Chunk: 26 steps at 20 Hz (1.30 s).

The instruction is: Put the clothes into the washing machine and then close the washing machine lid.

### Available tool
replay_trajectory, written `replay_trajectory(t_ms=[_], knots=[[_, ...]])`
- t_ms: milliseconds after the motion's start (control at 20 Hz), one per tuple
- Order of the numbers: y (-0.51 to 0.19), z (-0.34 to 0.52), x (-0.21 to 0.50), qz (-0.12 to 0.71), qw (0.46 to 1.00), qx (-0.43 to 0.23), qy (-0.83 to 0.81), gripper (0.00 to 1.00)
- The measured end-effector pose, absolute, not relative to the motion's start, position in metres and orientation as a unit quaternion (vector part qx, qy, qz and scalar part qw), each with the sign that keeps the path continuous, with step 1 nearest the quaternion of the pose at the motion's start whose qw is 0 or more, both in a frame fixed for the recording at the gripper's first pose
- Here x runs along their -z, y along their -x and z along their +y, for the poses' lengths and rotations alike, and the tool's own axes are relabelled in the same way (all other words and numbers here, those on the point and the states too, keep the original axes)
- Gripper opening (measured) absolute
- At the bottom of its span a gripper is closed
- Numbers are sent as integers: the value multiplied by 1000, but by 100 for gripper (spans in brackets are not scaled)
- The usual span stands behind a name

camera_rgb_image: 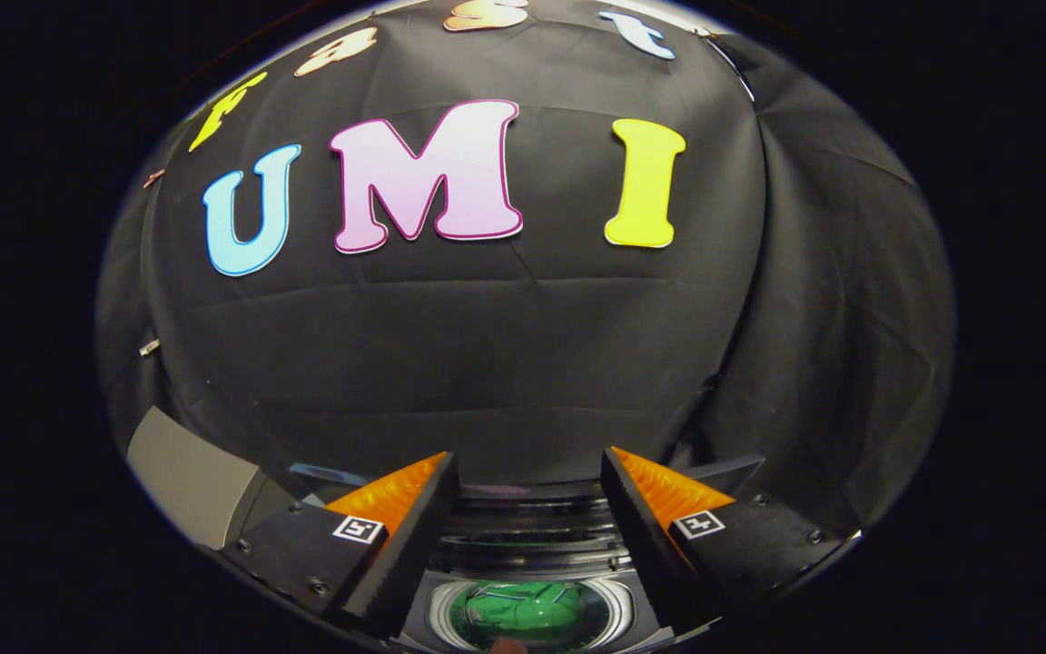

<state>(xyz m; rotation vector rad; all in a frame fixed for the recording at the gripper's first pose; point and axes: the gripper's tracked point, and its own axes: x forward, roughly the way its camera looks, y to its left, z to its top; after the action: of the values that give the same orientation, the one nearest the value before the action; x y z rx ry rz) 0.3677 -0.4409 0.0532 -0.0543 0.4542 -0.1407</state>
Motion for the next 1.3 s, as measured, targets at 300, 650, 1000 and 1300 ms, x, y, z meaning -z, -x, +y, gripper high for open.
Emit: replay_trajectory(t_ms=[300, 650, 1000, 1300], knots=[[-383, -444, -35, 246, 966, 74, 38, 100], [-380, -446, -30, 240, 967, 78, 22, 99], [-355, -446, -33, 232, 969, 80, 20, 100], [-332, -443, -35, 219, 972, 78, 21, 100]])
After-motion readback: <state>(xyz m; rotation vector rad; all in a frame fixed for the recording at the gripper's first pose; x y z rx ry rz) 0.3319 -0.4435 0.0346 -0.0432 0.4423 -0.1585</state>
